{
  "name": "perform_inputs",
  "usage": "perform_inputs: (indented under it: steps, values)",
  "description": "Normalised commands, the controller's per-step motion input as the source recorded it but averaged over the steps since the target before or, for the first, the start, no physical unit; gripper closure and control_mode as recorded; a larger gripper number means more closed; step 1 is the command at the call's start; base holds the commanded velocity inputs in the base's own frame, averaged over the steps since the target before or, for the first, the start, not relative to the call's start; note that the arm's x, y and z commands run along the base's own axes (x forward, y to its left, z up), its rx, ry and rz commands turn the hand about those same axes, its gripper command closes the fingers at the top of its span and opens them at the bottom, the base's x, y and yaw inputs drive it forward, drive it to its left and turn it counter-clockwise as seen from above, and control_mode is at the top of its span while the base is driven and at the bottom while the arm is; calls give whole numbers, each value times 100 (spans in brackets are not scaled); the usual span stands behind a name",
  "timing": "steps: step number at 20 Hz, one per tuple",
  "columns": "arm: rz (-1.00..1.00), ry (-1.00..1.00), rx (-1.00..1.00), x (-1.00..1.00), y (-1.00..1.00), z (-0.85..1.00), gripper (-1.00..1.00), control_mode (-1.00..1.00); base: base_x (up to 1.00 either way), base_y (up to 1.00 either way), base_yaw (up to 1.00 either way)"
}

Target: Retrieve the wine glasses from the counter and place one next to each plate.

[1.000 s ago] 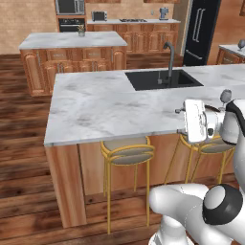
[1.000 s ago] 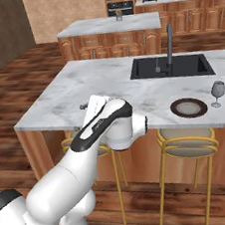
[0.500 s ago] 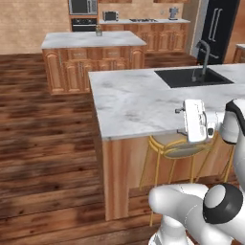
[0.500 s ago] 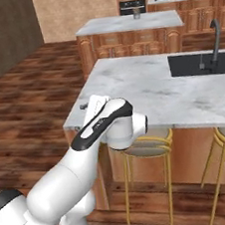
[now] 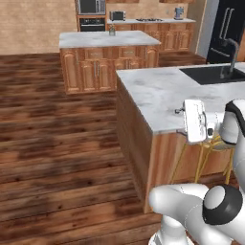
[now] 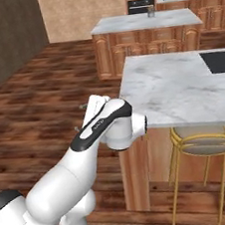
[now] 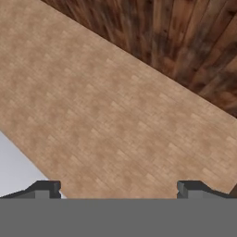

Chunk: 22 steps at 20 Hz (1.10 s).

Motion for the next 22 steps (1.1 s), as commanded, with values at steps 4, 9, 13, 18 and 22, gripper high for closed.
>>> perform_inputs:
  steps: [4, 9, 13, 18, 22]
  values:
    - [0, 0, 0, 0, 0, 0, -100, 100, 35, 100, -13]
    - [0, 0, 0, 0, 0, 0, -100, 100, 92, 100, -23]
    - [0, 0, 0, 0, 0, 0, -100, 100, 100, 100, -40]
    - [0, 0, 0, 0, 0, 0, -100, 100, 100, 100, -43]
    - [0, 0, 0, 0, 0, 0, -100, 100, 100, 100, -45]
